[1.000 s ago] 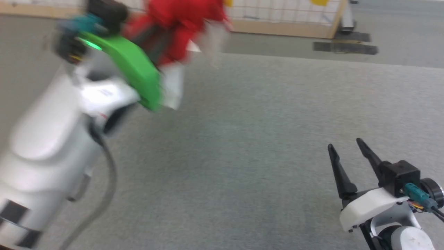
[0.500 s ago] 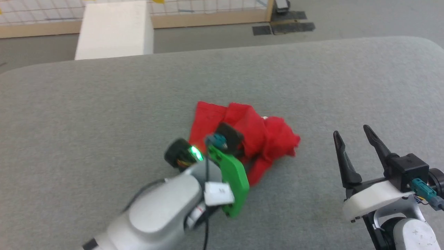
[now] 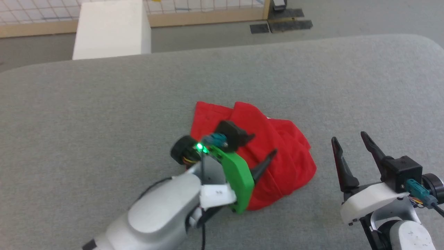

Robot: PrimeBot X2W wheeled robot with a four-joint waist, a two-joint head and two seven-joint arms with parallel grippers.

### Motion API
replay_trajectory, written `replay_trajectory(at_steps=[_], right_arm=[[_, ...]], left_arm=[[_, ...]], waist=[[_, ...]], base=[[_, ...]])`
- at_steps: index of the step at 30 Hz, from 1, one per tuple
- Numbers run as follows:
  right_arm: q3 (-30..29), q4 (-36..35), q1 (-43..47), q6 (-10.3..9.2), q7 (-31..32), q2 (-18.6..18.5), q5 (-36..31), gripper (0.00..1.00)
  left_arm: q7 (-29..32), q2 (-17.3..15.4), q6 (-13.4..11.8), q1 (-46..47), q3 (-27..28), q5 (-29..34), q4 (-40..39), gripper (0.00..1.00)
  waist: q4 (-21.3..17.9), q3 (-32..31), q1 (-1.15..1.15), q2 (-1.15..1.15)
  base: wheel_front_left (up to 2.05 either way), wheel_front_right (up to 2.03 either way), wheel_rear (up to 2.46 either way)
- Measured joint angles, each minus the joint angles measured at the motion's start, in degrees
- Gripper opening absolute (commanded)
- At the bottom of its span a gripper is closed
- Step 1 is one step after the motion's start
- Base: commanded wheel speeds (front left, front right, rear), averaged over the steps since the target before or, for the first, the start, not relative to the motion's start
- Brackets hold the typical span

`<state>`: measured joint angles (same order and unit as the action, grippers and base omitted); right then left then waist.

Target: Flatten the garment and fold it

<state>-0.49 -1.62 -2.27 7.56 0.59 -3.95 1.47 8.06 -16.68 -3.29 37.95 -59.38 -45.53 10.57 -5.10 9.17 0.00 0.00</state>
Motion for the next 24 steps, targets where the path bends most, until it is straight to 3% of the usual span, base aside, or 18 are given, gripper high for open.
replay_trajectory(at_steps=[3, 10, 17, 24], right_arm=[[0.13, 0.34, 0.26, 0.00, 0.58, 0.07, 0.13, 1.00], [0.45, 0.38, 1.44, 0.00, 1.80, 0.15, 1.22, 1.00], [1.10, -0.51, 3.33, 0.00, 2.99, -0.18, 2.29, 1.00], [1.87, -1.16, 3.99, 0.00, 3.90, -0.16, 2.58, 1.00]], left_arm=[[-1.44, -2.34, -1.52, 0.79, 2.61, 0.00, -0.98, 1.00], [-7.02, -11.36, -6.50, 0.10, 8.89, 0.68, -1.38, 1.00], [-12.44, -19.16, -12.35, -9.12, 12.11, 0.87, -4.14, 1.00], [-18.29, -21.19, -19.26, -19.88, 13.23, 1.01, -8.92, 1.00]], waist=[[1.45, -1.56, 0.00, 0.00], [5.24, -5.30, 0.00, 0.00], [8.36, -7.83, 0.00, 0.00], [9.64, -8.98, 0.00, 0.00]], base=[[0.00, 0.00, 0.00], [0.00, 0.00, 0.00], [0.00, 0.00, 0.00], [0.00, 0.00, 0.00]])
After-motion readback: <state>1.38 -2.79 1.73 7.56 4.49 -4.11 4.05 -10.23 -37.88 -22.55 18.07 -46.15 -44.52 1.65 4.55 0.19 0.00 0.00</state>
